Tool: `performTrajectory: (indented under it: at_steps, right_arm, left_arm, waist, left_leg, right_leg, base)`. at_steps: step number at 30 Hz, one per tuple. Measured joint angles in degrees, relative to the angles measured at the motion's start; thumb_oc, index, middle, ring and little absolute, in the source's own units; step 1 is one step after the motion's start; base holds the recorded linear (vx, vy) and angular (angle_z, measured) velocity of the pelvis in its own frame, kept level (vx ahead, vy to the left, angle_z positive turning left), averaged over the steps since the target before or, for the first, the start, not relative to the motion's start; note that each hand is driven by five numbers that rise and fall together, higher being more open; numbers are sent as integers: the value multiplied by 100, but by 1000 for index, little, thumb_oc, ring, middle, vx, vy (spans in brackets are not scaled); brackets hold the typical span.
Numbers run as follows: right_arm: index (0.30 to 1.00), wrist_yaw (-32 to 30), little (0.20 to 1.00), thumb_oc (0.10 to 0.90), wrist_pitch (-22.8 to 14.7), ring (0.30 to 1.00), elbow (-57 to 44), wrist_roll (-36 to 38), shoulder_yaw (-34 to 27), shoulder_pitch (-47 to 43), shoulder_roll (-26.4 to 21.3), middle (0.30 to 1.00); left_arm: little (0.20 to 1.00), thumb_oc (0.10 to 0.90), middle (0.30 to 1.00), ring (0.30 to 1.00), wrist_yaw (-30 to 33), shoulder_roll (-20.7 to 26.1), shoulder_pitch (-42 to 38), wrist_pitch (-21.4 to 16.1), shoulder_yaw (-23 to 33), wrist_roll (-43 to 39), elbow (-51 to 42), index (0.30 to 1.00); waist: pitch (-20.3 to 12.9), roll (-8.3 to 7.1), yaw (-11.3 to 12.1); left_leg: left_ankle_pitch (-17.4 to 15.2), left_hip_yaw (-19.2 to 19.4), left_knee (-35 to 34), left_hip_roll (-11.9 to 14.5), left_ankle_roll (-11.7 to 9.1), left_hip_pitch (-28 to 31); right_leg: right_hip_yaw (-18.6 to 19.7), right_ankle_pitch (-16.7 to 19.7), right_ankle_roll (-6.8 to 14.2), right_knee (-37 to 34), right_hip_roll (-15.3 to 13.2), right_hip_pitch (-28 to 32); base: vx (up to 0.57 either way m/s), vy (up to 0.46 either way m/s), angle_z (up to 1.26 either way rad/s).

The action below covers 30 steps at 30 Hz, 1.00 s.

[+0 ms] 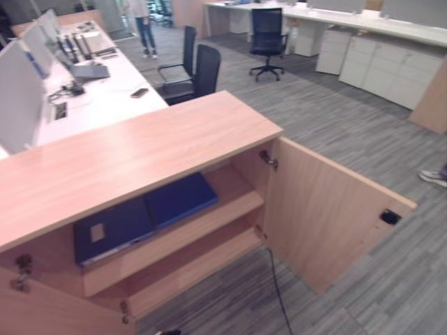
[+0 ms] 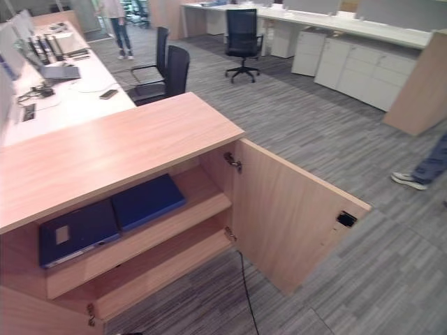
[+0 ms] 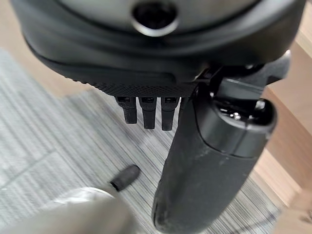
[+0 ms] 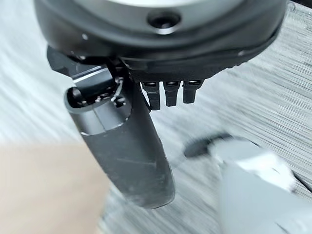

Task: Put the empty folder in the office cabinet

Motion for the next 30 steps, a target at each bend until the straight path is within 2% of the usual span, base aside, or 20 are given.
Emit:
performTrajectory:
  at_steps: [3,5,8,11,14,17,20,21,27,30]
  right_arm:
    - [900,-61,900,800,96,900,-335,2,-133,16,-190,900]
    - [900,-163,900,800,17,900,-644,2,-141,14,-315,900]
    - [900,-353,900,800,32,900,-1866,-6,-122,-1,-653,900]
    - [900,-515,900,800,-170,900,-3252,-57,-102,-6,-963,900]
    - [900,-514,900,800,-241,900,-4169,-314,-78,-90,-1193,900]
    - [900,-503,900,800,-303,900,-5212,-468,32,-103,-1258,900]
    - [900,-386,900,800,-461,900,-5554,-465,198,-205,-1260,900]
    - [900,-373,900,800,-485,900,-5564,-463,297,-279,-1260,900]
    - [900,-401,900,800,-464,900,-5576,-292,337,-310,-1265,900]
    - [900,-364,900,800,-462,900,-5642,262,429,-310,-1283,900]
  left_arm:
    - [900,800,900,900,2,9,16,16,2,-35,-9,900]
    - [900,800,900,900,-7,0,46,13,-1,-41,29,900]
    - [900,800,900,900,1,-6,143,18,16,-45,32,900]
    - [900,800,900,900,2,-24,216,14,122,-46,35,900]
    - [900,800,900,900,5,-45,236,16,250,-46,19,900]
    - [900,800,900,900,10,-67,305,31,418,-44,21,900]
    - [900,800,900,900,12,-104,306,52,436,-43,15,900]
    - [900,800,900,900,5,-111,312,51,438,-42,-5,900]
    - [900,800,900,900,7,-123,324,51,436,-41,-12,900]
    - [900,800,900,900,6,-132,332,51,449,-42,-12,900]
  waist:
    - [-57,-148,-136]
    - [-74,-188,-161]
    - [-73,-146,-271]
    - [-58,-74,-271]
    - [-44,-33,-255]
    - [-45,5,-241]
    - [-57,15,-217]
    - [-59,10,-146]
    - [-75,33,-116]
    - [-70,53,-127]
  left_leg:
    - [21,105,2,86,-34,4]
    - [35,176,4,63,-28,14]
    - [48,304,2,74,-39,16]
    - [31,388,-1,104,-54,78]
    - [6,387,-22,114,-40,79]
    - [19,378,-21,119,-40,72]
    - [45,362,-13,119,-67,72]
    - [53,354,-1,123,-64,68]
    - [59,347,0,124,-62,63]
    - [66,348,-2,124,-63,63]
  right_leg:
    - [69,68,13,-120,51,3]
    - [159,170,-32,-190,71,-8]
    - [314,251,4,-323,119,-12]
    - [413,287,-20,-361,169,-11]
    - [422,291,-25,-362,181,-10]
    - [415,295,-29,-363,185,-15]
    - [402,296,-31,-362,186,-5]
    - [381,295,-29,-363,181,6]
    - [345,296,-29,-364,176,10]
    - [346,294,-28,-366,176,-5]
  base:
    - [20,-167,-25]
    - [8,-109,-22]
    - [14,-103,-23]
    - [15,-74,-17]
    - [25,-64,-1]
    - [17,-58,1]
    - [8,-13,3]
    - [22,-30,3]
    - [0,0,0]
    - [0,0,0]
